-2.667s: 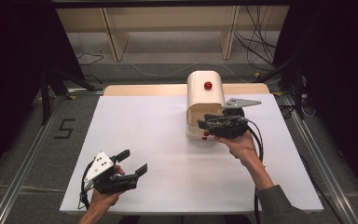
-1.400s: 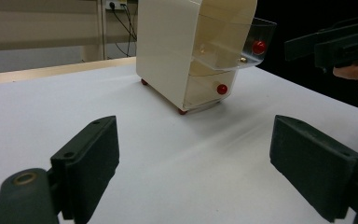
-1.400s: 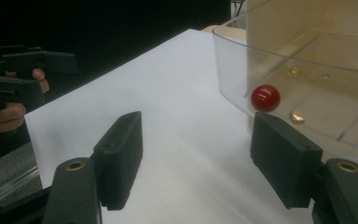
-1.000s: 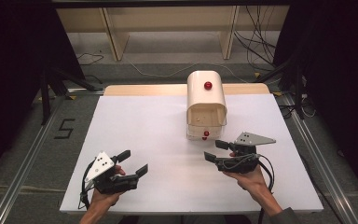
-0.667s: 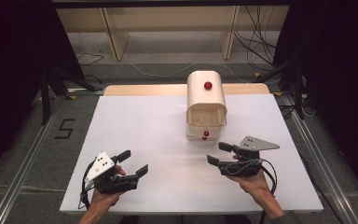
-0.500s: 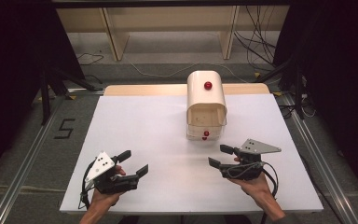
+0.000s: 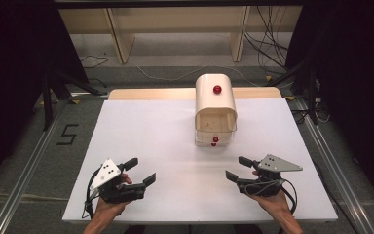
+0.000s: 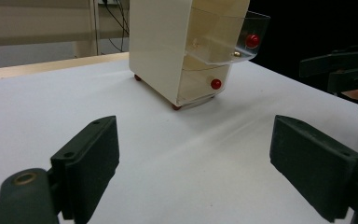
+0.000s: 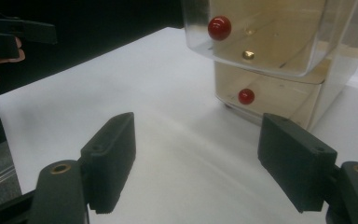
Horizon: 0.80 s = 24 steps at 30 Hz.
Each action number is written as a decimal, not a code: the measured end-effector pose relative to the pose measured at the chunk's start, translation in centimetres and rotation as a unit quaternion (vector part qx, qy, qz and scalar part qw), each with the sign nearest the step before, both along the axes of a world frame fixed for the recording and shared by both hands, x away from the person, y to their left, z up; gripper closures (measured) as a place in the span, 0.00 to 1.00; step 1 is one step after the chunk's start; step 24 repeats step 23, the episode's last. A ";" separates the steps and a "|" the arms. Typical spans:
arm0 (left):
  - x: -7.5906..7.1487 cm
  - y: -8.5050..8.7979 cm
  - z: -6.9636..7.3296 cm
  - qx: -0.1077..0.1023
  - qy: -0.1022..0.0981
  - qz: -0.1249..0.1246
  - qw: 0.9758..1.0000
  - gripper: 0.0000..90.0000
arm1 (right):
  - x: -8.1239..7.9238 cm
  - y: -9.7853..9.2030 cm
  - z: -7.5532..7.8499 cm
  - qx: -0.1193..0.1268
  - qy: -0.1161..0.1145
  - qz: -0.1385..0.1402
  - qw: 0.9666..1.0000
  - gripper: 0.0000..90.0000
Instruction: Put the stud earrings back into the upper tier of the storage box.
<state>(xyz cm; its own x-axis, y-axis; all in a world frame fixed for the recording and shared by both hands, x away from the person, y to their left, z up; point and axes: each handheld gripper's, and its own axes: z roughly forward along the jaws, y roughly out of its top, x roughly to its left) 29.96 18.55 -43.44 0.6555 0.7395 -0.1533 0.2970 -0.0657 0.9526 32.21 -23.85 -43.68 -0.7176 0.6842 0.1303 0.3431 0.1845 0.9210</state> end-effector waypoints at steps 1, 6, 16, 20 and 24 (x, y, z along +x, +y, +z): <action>0.0 0.0 0.0 0.001 0.001 -0.001 1.000 0.17 | -0.1 -0.1 -0.1 0.001 0.000 -0.002 1.000 0.31; 0.0 -0.1 0.0 0.002 0.001 -0.002 1.000 0.17 | -0.3 -0.2 -0.4 -0.004 0.006 0.002 1.000 0.31; 0.0 -0.1 0.0 0.001 0.000 -0.002 1.000 0.17 | -0.4 -0.1 -0.3 -0.004 0.006 0.006 1.000 0.31; 0.1 -0.1 0.0 0.001 0.000 -0.001 1.000 0.17 | -0.3 -0.1 -0.4 -0.005 0.008 0.006 1.000 0.31; 0.1 -0.1 0.0 0.001 0.000 -0.001 1.000 0.17 | -0.3 -0.1 -0.4 -0.004 0.008 0.006 1.000 0.31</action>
